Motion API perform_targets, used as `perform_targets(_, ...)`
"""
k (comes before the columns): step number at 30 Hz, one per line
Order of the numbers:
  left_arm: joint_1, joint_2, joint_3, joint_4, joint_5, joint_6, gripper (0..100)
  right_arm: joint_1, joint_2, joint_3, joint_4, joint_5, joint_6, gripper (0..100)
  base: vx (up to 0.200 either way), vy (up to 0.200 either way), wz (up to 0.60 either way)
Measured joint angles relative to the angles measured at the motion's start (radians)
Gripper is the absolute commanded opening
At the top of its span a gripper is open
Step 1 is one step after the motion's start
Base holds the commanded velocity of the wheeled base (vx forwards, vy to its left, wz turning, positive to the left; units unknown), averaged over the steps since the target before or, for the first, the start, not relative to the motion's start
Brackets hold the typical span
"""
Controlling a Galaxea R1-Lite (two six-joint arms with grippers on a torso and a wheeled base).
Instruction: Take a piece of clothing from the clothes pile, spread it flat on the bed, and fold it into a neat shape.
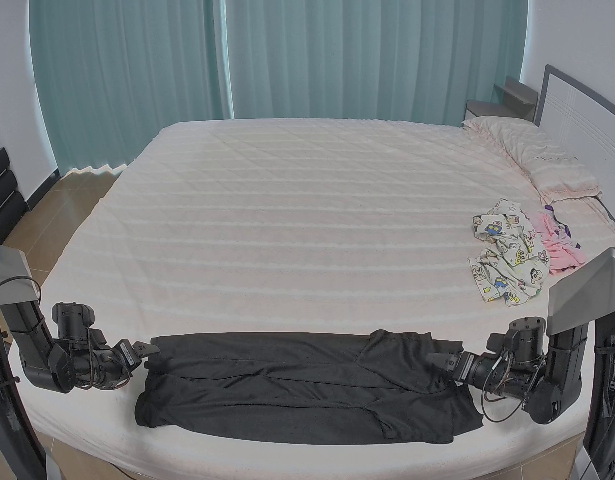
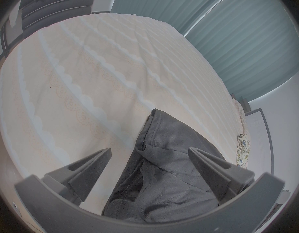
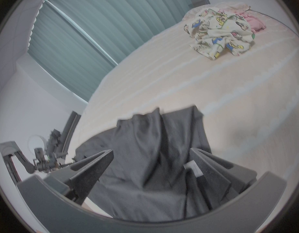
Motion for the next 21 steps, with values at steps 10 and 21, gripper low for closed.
perform_targets(10, 0.003, 0.000, 0.000, -0.001, -0.002, -0.002, 100, -0.004, 0.047, -0.181, 0.007, 0.005, 0.038, 100, 0.000, 0.000, 0.00)
perform_targets(21, 0.004, 0.000, -0.001, -0.001, -0.003, -0.003, 100, 0.019, 0.148, -0.270, 0.008, 0.003, 0.050, 0, 0.000, 0.000, 0.00)
